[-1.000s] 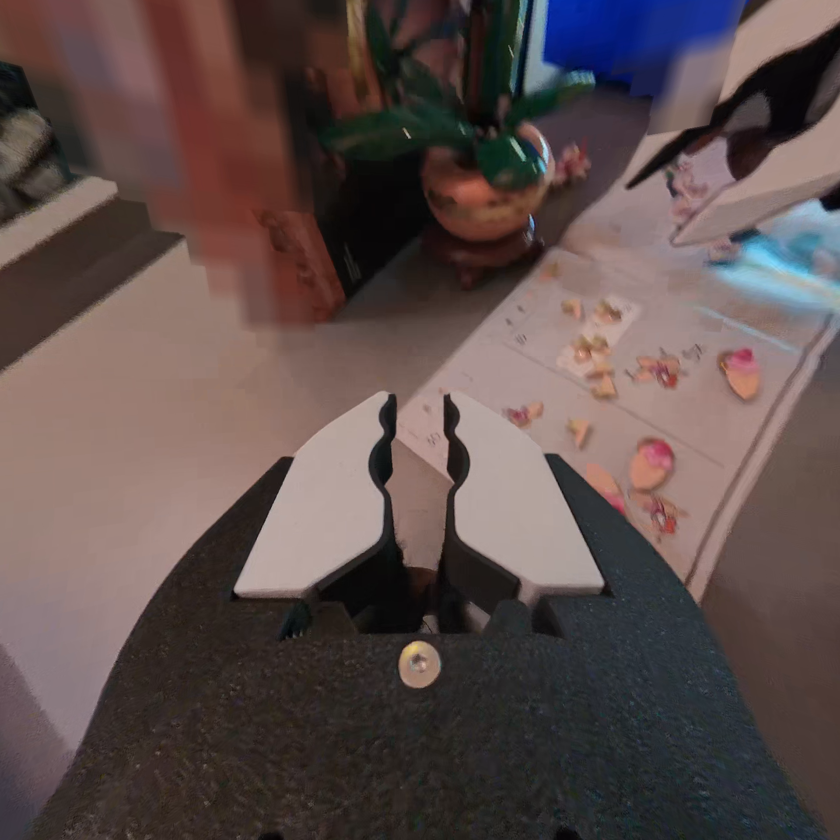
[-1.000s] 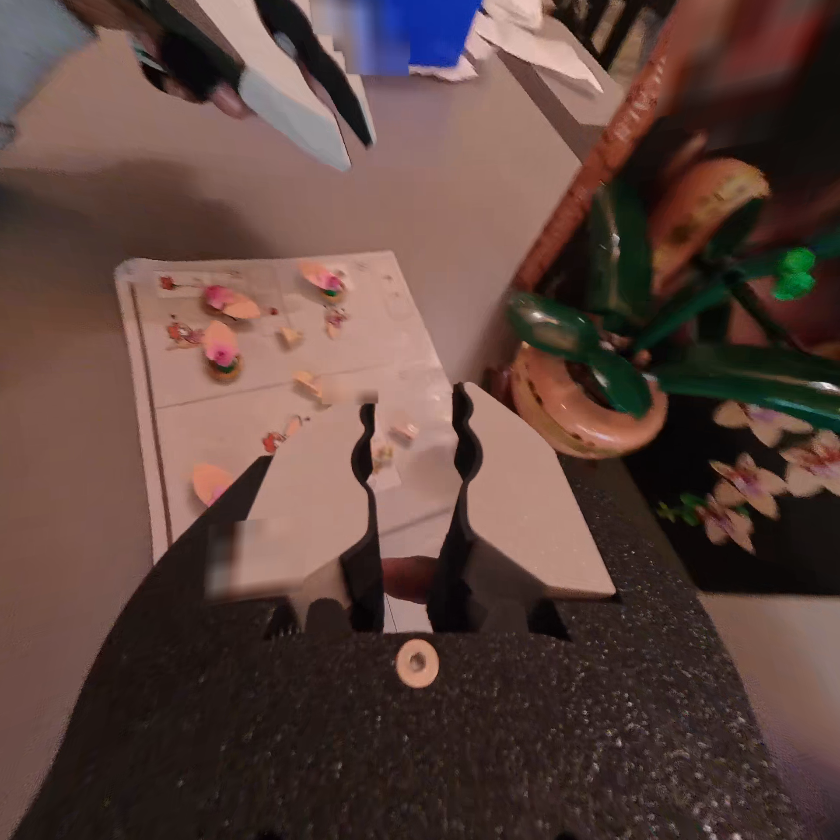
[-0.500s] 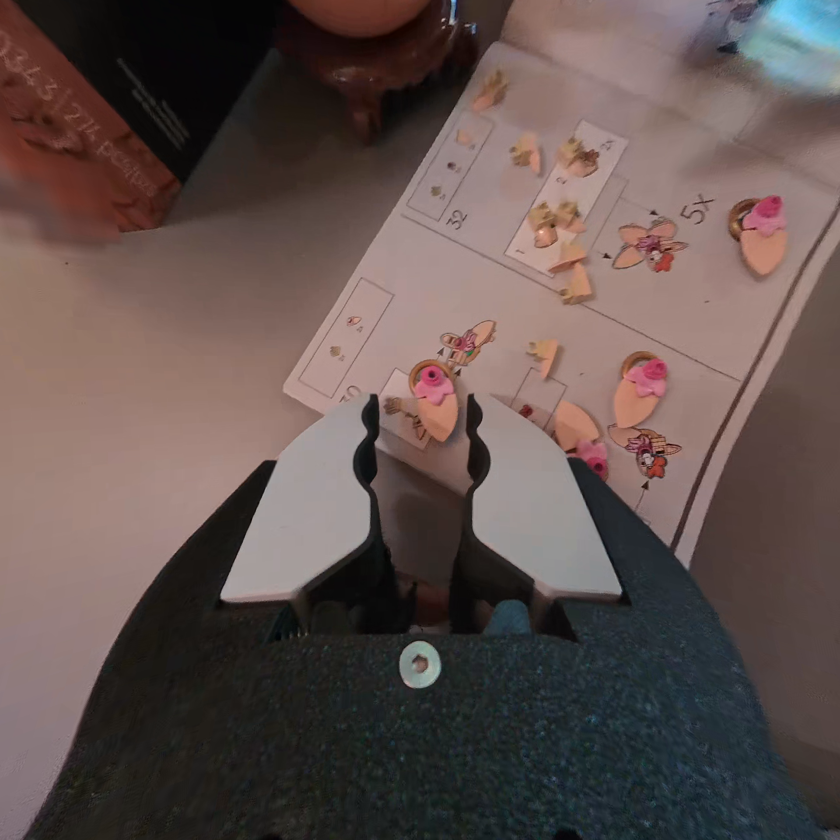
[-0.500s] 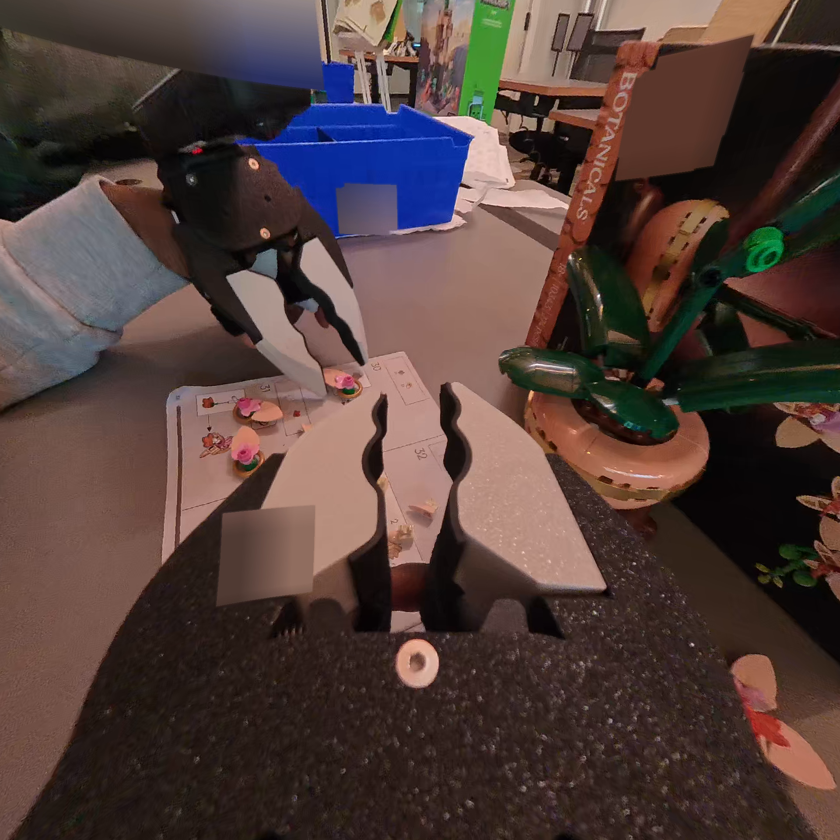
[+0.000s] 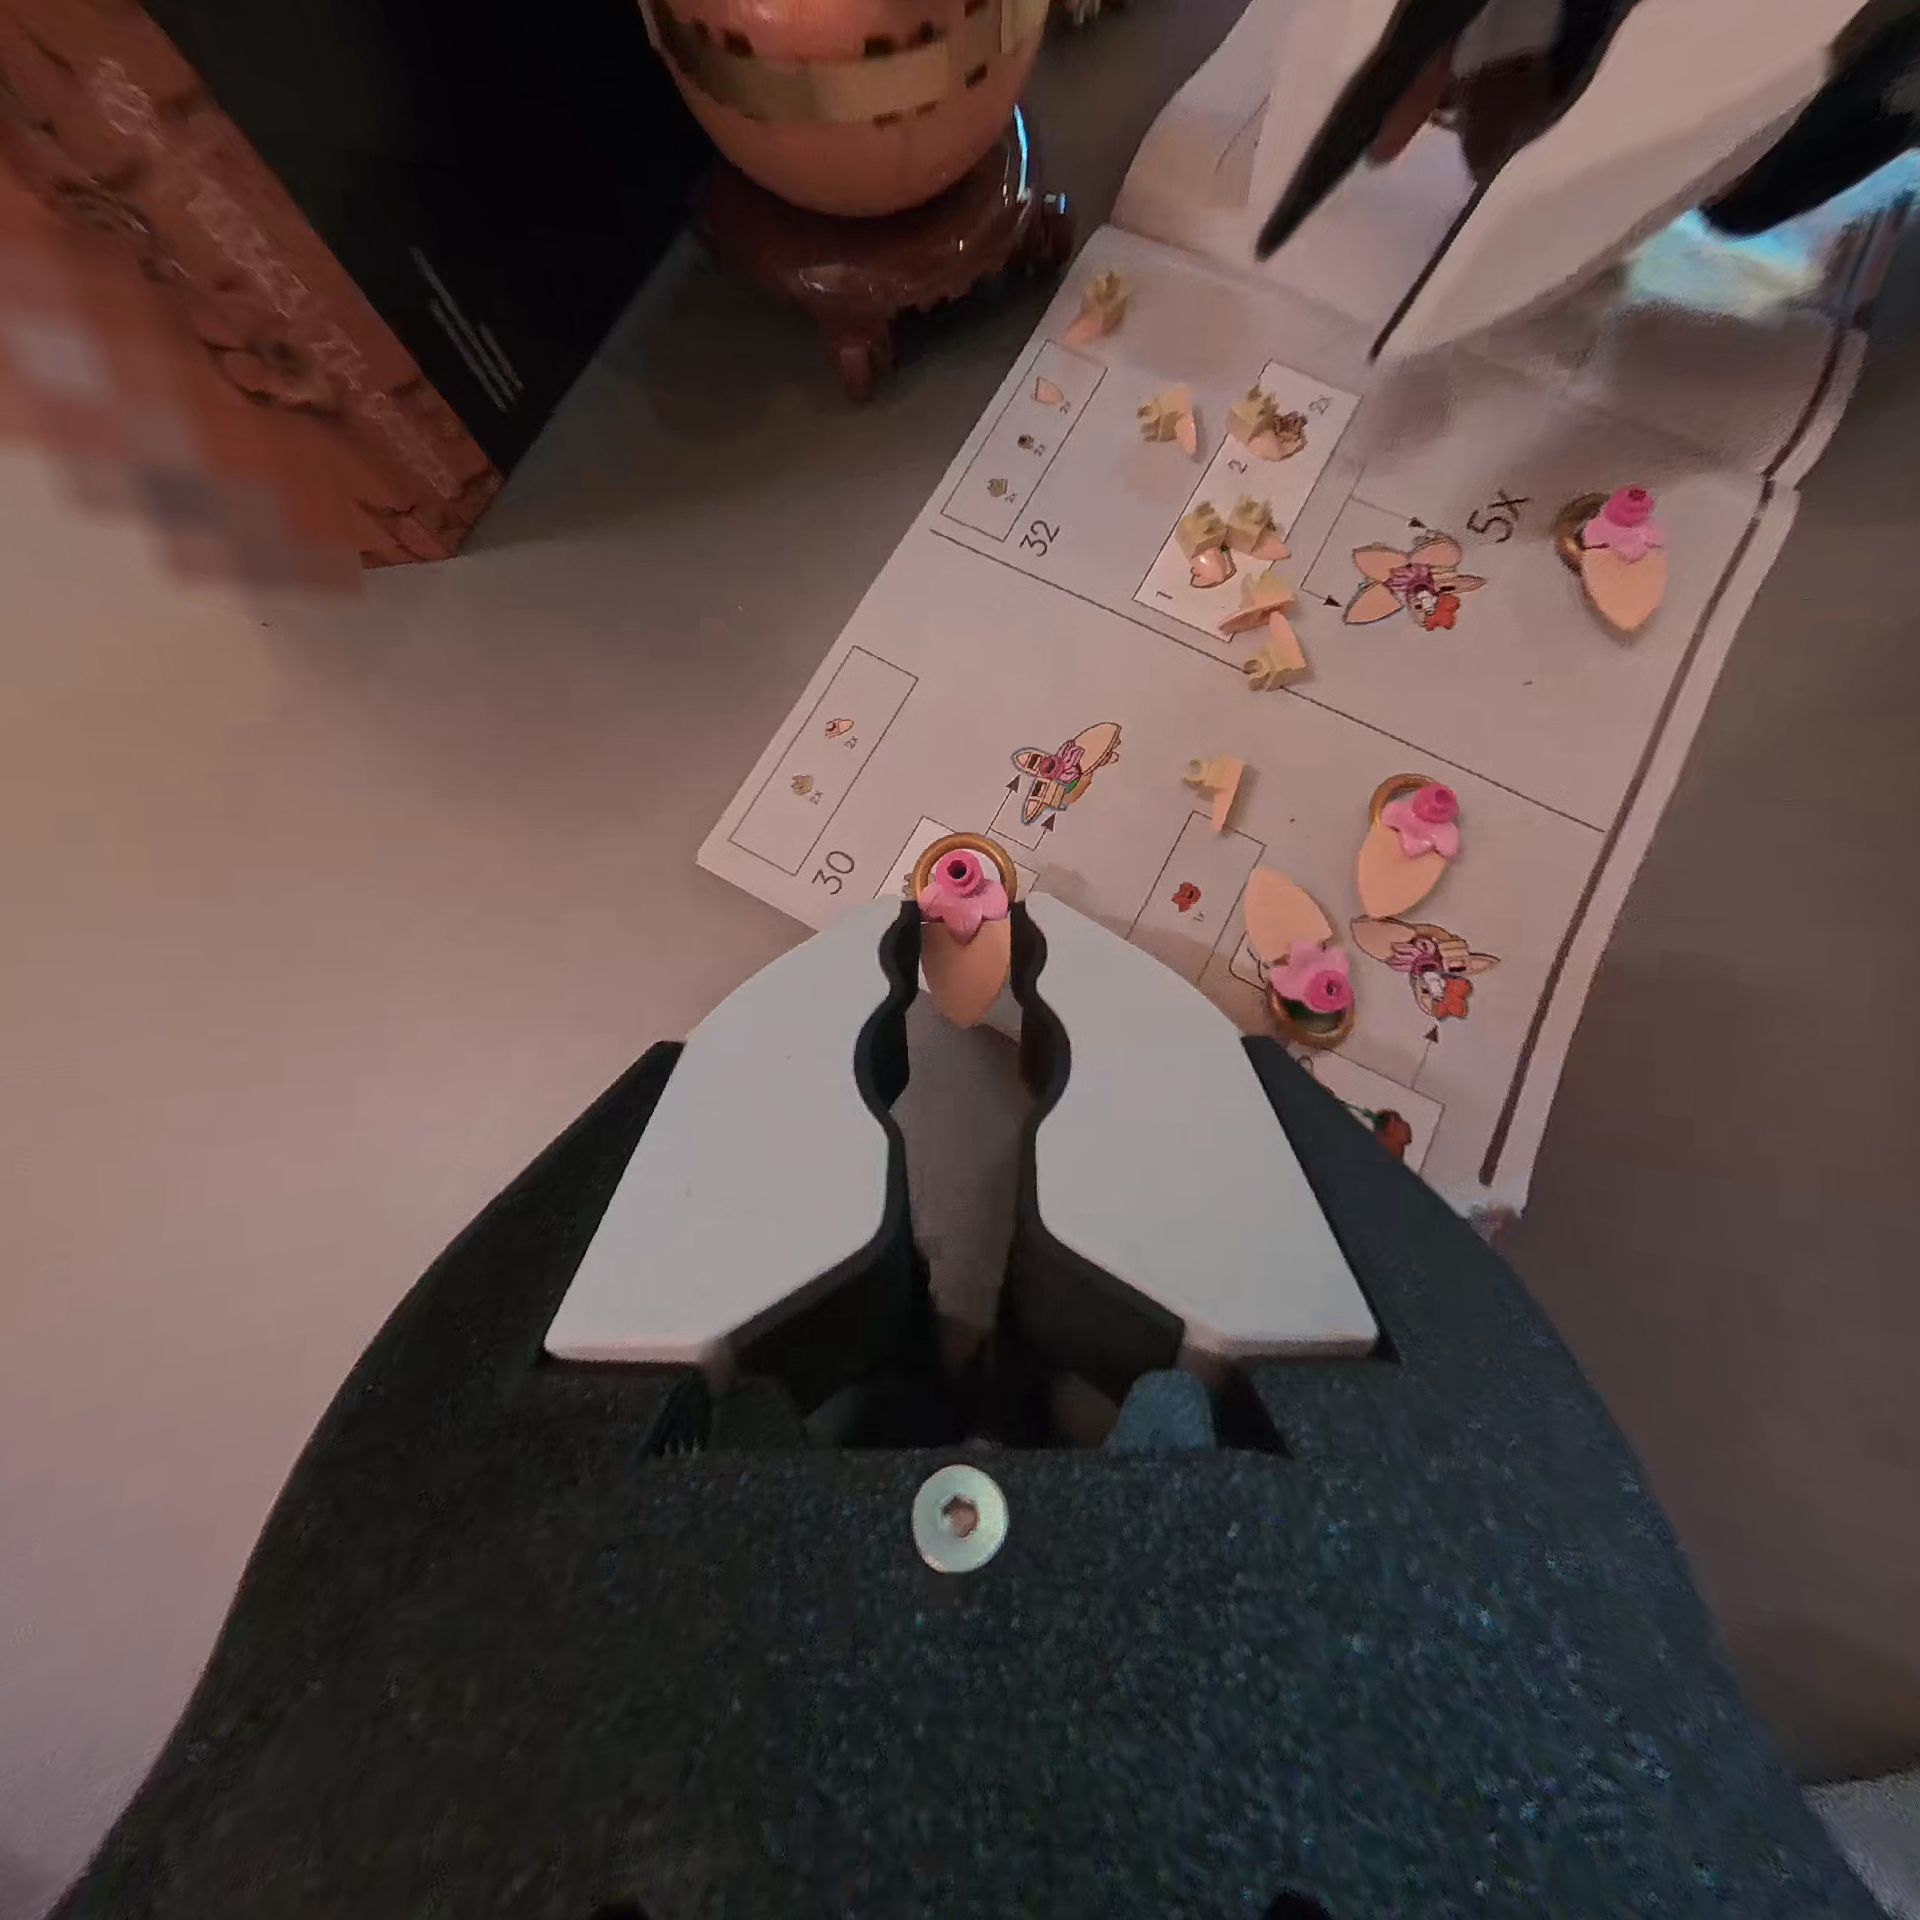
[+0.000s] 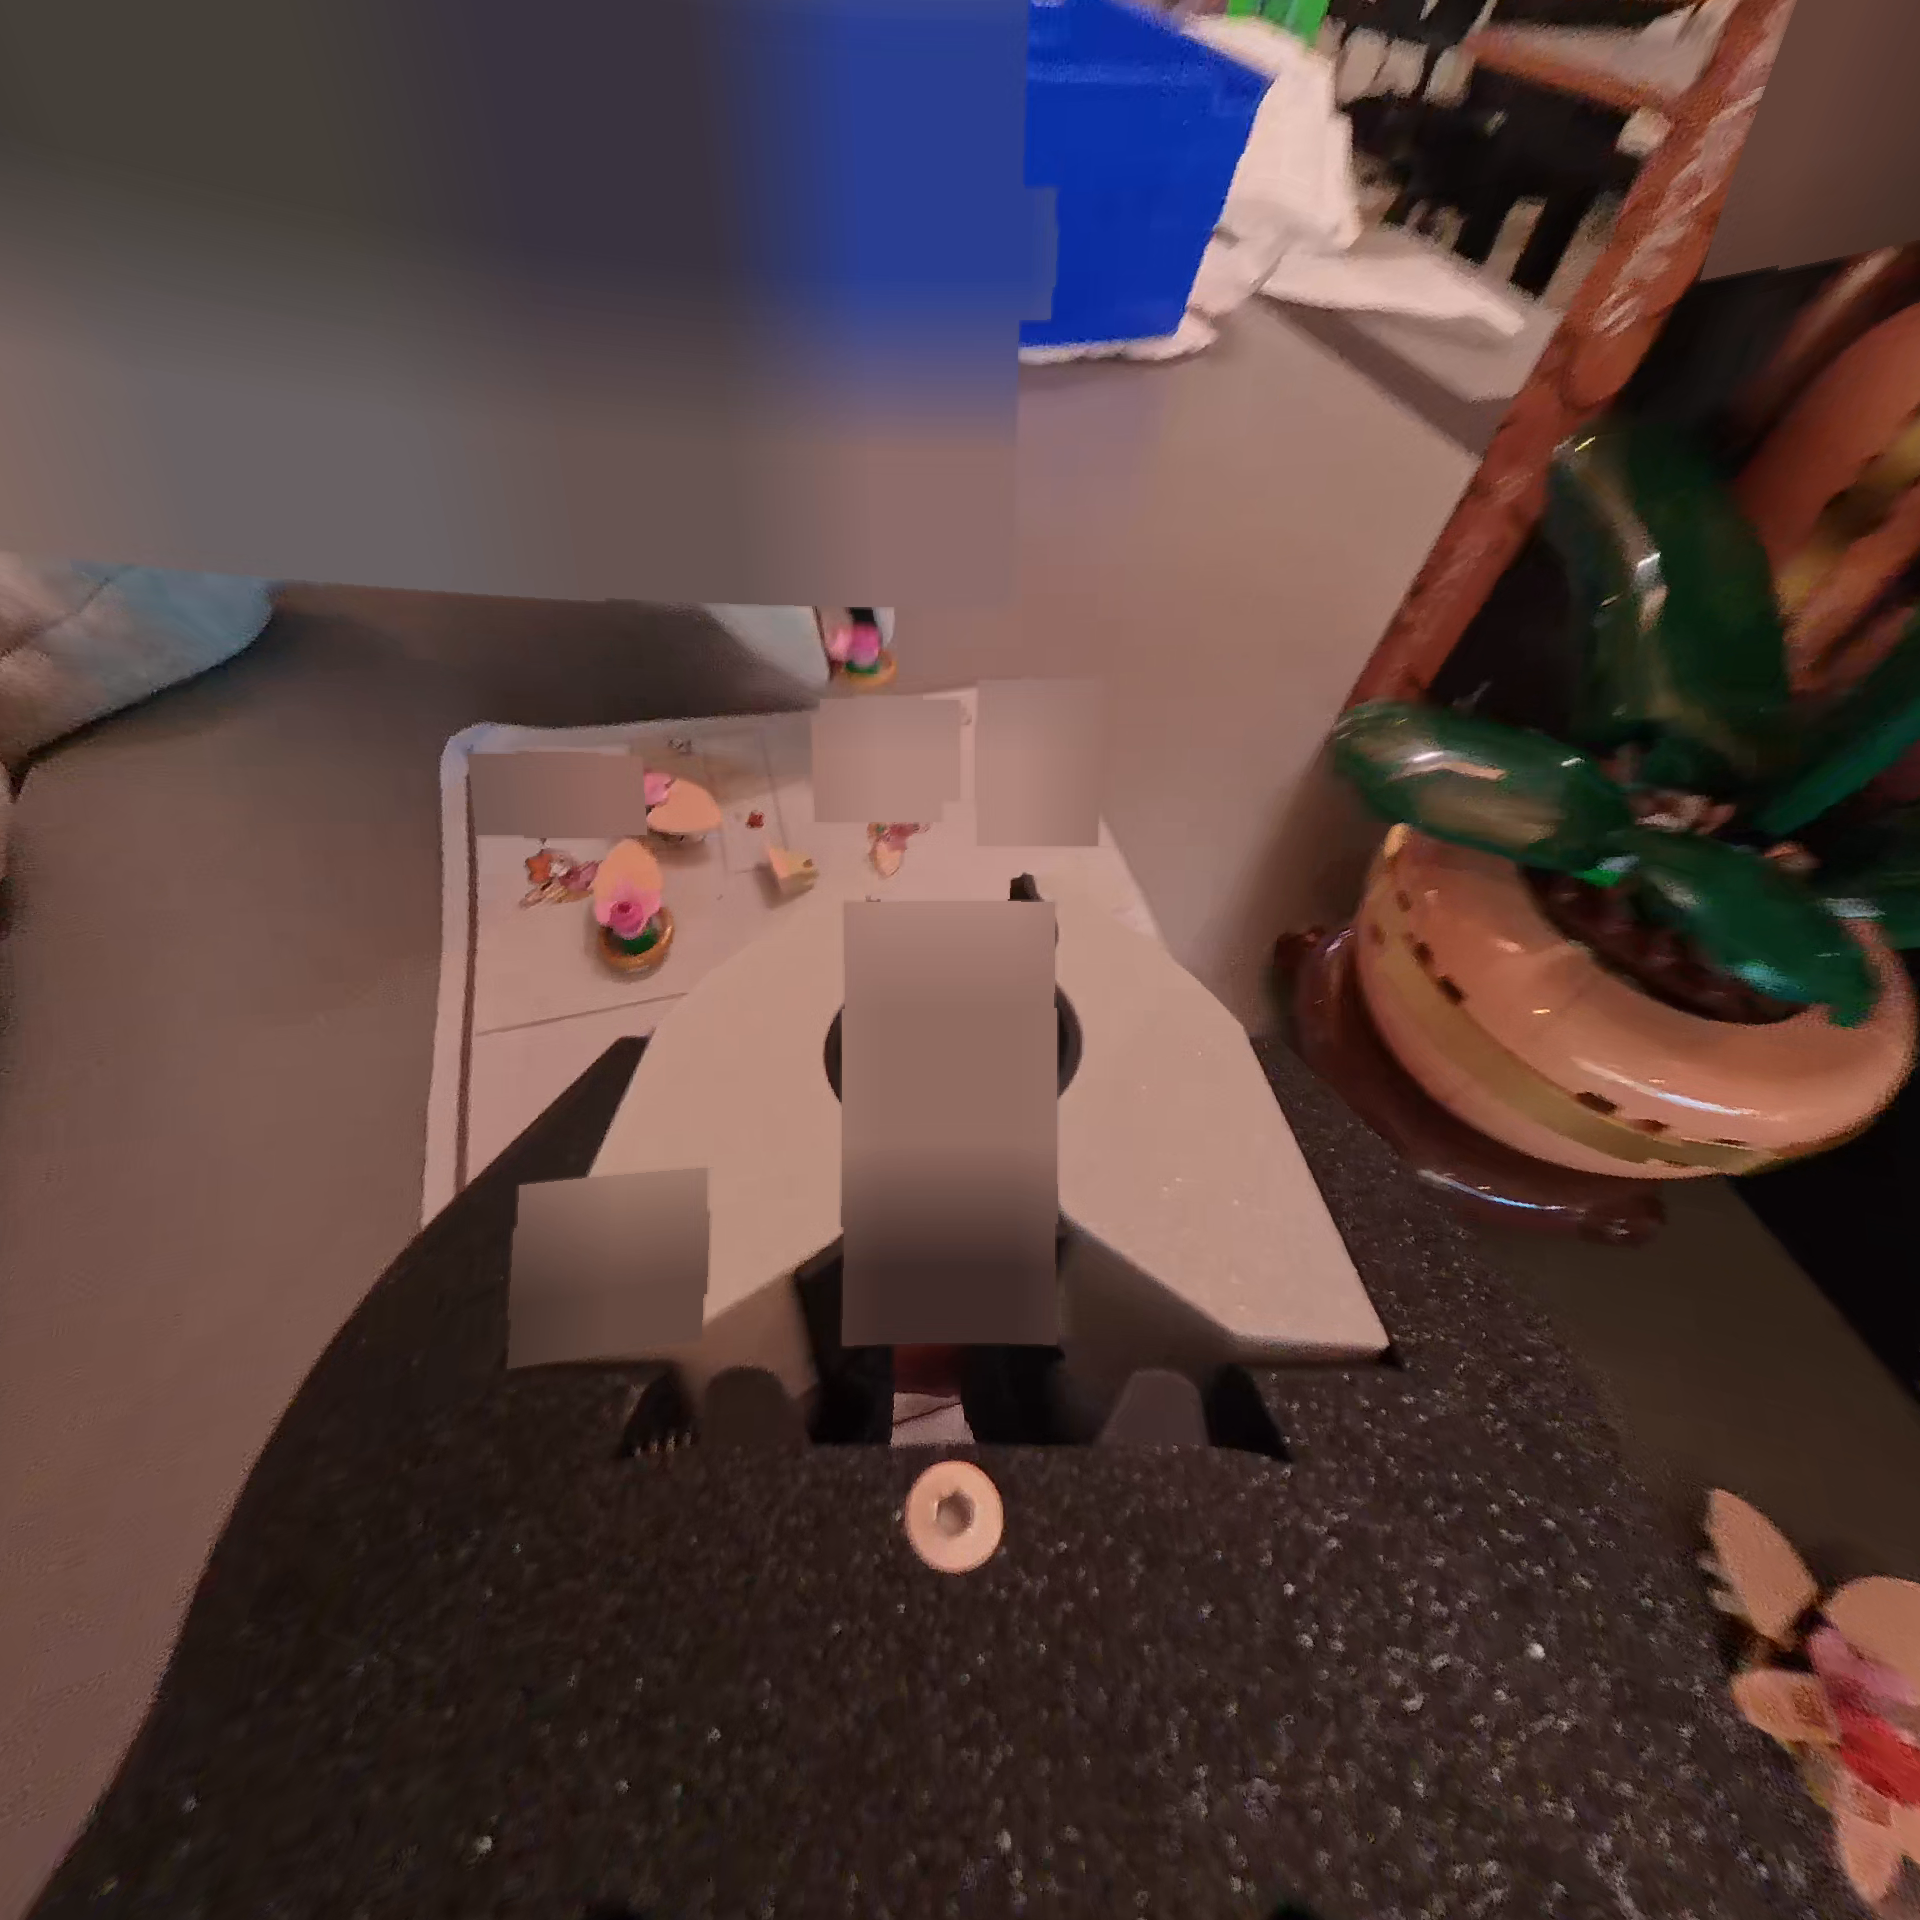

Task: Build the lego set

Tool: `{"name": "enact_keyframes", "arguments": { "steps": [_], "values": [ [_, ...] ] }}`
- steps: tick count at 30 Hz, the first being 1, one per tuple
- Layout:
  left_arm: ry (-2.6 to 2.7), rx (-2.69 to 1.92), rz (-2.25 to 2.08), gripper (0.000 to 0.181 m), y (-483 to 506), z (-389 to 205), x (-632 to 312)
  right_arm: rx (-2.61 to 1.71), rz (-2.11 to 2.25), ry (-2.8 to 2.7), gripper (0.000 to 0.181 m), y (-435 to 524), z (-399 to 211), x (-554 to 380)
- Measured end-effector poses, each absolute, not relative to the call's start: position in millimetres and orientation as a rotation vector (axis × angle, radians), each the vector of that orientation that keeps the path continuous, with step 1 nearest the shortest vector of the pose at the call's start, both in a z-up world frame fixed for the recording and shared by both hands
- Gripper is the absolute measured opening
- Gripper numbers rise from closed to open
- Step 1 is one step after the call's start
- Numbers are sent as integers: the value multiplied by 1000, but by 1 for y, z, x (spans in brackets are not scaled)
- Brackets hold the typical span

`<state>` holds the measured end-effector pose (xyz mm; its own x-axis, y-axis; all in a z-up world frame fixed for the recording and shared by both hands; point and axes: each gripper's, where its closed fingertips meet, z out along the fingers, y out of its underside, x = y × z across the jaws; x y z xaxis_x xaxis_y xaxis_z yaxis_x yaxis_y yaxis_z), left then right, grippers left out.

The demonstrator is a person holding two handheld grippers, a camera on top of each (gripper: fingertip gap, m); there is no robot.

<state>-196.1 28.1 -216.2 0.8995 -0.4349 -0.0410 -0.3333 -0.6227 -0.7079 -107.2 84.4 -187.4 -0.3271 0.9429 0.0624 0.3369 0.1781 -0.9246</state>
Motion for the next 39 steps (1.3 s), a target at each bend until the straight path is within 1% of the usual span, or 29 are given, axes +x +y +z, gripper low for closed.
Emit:
{"name": "enact_keyframes", "arguments": {
  "steps": [3, 13, 18, 22, 26, 33, 38, 39],
  "values": [
    [557, -2266, -176, 16, 22, -209, -198, -1240, 1122, -1863, 24, 79, -199, -107],
    [584, -2287, -201, 16, 16, -216, -198, -1300, 1169, -1863, 21, 81, -202, -104],
    [658, -2271, -246, 16, 13, -218, -188, -1266, 1171, -2006, 21, 57, -206, -107],
    [713, -2299, -291, 16, 9, -226, -180, -1249, 1087, -2102, 19, 44, -211, -114],
    [797, -2292, -321, 16, 9, -231, -167, -1254, 1015, -2144, 13, 38, -217, -127],
    [872, -2296, -325, 16, 10, -236, -156, -1178, 868, -2263, 14, 31, -228, -137],
    [876, -2293, -329, 22, 9, -237, -155, -1133, 744, -2322, 14, 35, -237, -142],
    [867, -2289, -330, 24, 9, -236, -156, -1120, 739, -2342, 11, 34, -239, -141]
  ]
}}
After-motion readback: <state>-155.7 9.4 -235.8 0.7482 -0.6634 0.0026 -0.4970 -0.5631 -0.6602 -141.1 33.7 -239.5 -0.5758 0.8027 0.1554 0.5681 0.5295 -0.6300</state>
